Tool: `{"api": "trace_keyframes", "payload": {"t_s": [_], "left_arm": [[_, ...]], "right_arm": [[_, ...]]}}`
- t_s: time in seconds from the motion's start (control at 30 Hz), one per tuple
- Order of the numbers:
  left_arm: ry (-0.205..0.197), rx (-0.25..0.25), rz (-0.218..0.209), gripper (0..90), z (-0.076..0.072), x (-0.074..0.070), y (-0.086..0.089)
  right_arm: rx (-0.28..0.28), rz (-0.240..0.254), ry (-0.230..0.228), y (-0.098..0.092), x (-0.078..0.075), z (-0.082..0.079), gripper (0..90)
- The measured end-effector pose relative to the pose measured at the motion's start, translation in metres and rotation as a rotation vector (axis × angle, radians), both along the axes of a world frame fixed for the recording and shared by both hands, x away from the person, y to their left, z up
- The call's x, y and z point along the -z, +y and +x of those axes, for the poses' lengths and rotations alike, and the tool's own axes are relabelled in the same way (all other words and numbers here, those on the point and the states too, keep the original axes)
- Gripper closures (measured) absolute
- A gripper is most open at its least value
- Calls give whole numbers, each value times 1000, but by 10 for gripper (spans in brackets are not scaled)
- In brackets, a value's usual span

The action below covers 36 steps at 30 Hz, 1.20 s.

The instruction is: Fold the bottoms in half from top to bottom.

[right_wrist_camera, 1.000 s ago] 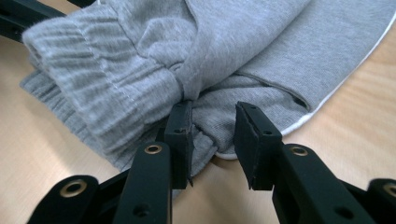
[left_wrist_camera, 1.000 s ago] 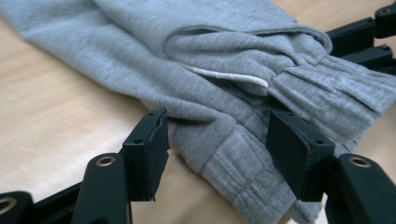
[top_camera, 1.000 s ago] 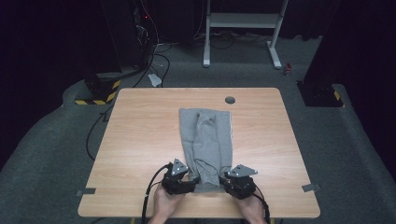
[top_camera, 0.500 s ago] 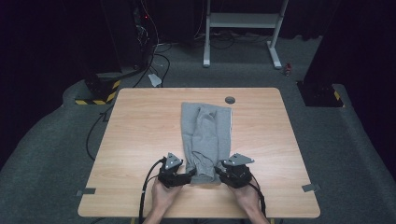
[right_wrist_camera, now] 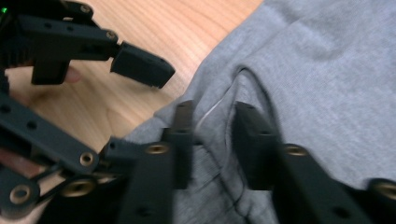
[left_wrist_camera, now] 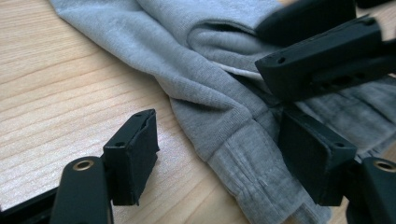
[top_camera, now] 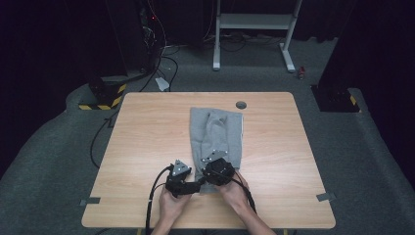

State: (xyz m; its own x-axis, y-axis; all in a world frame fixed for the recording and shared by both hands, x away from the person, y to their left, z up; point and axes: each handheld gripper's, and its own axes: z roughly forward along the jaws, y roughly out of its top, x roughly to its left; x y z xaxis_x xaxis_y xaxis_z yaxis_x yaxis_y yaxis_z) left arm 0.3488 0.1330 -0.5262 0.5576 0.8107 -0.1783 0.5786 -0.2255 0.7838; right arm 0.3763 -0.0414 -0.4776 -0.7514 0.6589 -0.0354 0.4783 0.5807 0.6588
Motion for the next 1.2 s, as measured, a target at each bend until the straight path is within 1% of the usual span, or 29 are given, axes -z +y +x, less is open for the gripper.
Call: {"api": "trace_keyframes", "payload": {"t_s": [0.03, 0.1, 0.23, 0.3, 0.33, 0.4, 0.47, 0.57, 0.6, 0.63, 0.7, 0.77, 0.8, 0.83, 0.87, 0.9, 0.97, 1.0, 1.03, 1.1, 1.13, 1.17, 1.2], "left_arm": [[1, -1, 0, 288, 0, 0, 0], [6, -3, -6, 288, 0, 0, 0], [9, -5, -9, 288, 0, 0, 0], [9, -5, -10, 288, 0, 0, 0], [9, -5, -9, 288, 0, 0, 0], [10, -6, -10, 288, 0, 0, 0], [11, -6, -11, 288, 0, 0, 0], [19, -6, -22, 289, 0, 1, 1], [18, 1, -29, 295, 0, 1, 2], [13, 5, -32, 306, 0, 0, 2], [-8, 8, -30, 337, -3, -1, 1], [-41, 12, -4, 386, -6, -7, -3], [-56, 15, 2, 406, -7, -10, -5], [-64, 21, 4, 423, -7, -13, -6], [-65, 27, -2, 437, -6, -16, -8], [-70, 33, 3, 453, -4, -18, -10], [-78, 41, 35, 489, 1, -21, -15], [-76, 45, 49, 511, 3, -21, -17], [-67, 48, 59, 537, 6, -20, -18], [-44, 57, 82, 590, 10, -17, -20], [-30, 66, 84, 612, 11, -15, -19], [-19, 73, 78, 631, 11, -14, -18], [-11, 81, 73, 651, 10, -14, -17]], "right_arm": [[1, 5, -4, -3, -1, -1, 786], [10, 22, -20, -11, -5, -4, 807], [36, 71, -66, -36, -16, -12, 816], [62, 96, -77, -51, -18, -15, 817], [75, 107, -77, -59, -17, -17, 816], [107, 112, -68, -74, -11, -17, 815], [142, 115, -36, -89, 0, -16, 810], [184, 97, 7, -103, 15, -14, 776], [185, 85, 6, -106, 18, -13, 748], [195, 81, 7, -108, 19, -14, 723], [207, 88, -8, -112, 18, -16, 687], [211, 93, -44, -111, 12, -20, 662], [208, 98, -66, -110, 9, -23, 657], [198, 105, -92, -109, 5, -26, 654], [187, 111, -106, -107, 3, -29, 654], [173, 110, -120, -104, 1, -32, 655], [141, 96, -152, -96, -2, -36, 666], [127, 92, -158, -92, -1, -38, 677], [114, 85, -155, -88, 0, -38, 689], [99, 54, -132, -83, 8, -33, 724], [104, 31, -118, -82, 12, -30, 742], [107, 21, -109, -83, 17, -27, 753], [115, 32, -94, -85, 20, -26, 761]]}}
